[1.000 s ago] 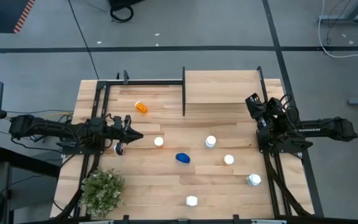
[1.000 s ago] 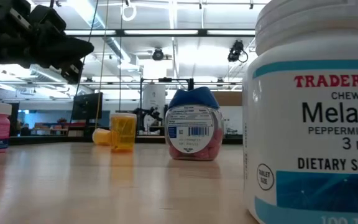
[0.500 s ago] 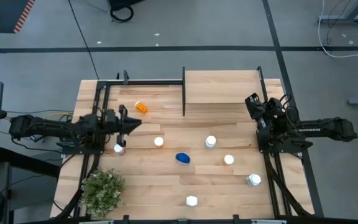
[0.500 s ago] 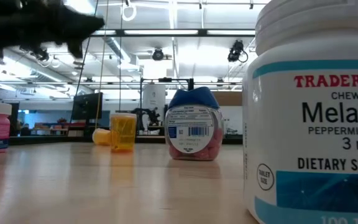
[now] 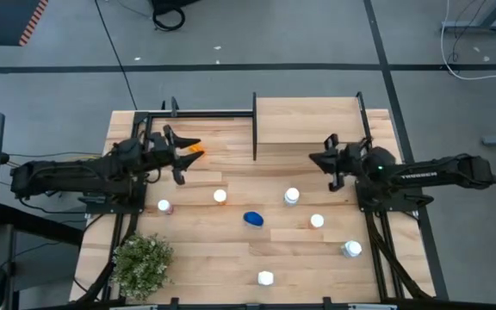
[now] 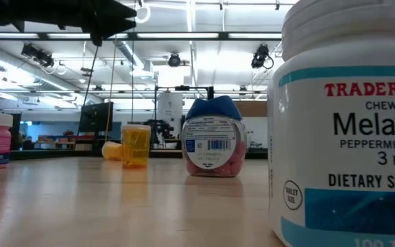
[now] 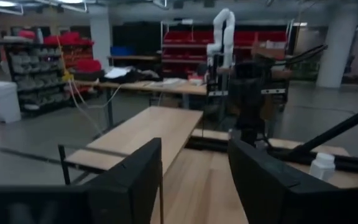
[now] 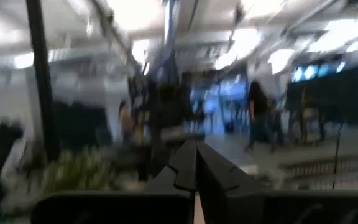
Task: Pick and place medicine bottles onto shelf by color
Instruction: Put the white green pill bottle on the shelf
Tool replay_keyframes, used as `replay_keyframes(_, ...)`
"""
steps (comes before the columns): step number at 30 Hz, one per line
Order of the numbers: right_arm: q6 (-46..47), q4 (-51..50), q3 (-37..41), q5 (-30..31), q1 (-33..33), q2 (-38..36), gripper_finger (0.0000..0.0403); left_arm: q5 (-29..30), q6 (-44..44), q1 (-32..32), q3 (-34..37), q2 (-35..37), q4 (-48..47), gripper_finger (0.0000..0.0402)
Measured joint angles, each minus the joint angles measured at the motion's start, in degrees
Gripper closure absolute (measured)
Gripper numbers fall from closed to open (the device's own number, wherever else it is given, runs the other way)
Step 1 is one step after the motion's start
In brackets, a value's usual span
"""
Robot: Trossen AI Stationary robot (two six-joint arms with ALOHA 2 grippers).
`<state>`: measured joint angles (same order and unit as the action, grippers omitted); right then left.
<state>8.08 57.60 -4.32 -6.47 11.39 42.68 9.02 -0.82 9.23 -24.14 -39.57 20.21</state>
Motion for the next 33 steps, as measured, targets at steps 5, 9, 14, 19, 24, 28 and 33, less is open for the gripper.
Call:
replay_keyframes(5,-2.3,-22.2,-10.7,3.2,-3.9,5.7,0.0318,0.0,0.0,0.0,0.0,-1.4,-0.5,0.0196)
replay_keyframes(9,-1.6,-49.2,-23.7,7.0,-8.1,11.3,0.024,0.0,0.1,0.0,0.0,-1.3,-1.0,0.0198)
replay_keyframes(14,4.4,-63.5,-33.4,7.9,-13.6,17.5,0.0152,0.0,1.2,0.0,-0.1,-1.3,-1.2,0.0202)
replay_keyframes(19,10.0,-66.2,-33.1,10.5,-18.4,20.0,0.0096,0.0,1.3,0.0,-0.1,-1.2,-2.1,0.0197)
replay_keyframes(24,15.2,-70.3,-29.8,15.9,-20.7,19.8,0.008,0.0,1.3,0.0,-0.1,-1.2,-2.2,0.0197)
replay_keyframes(28,17.3,-70.8,-29.2,18.5,-21.0,19.8,0.0079,0.0,1.5,0.0,-0.1,-1.2,-2.2,0.02)
replay_keyframes(33,17.2,-74.4,-29.2,21.8,-21.0,19.9,0.0079,0.0,1.5,0.0,-0.1,-1.2,-2.1,0.0202)
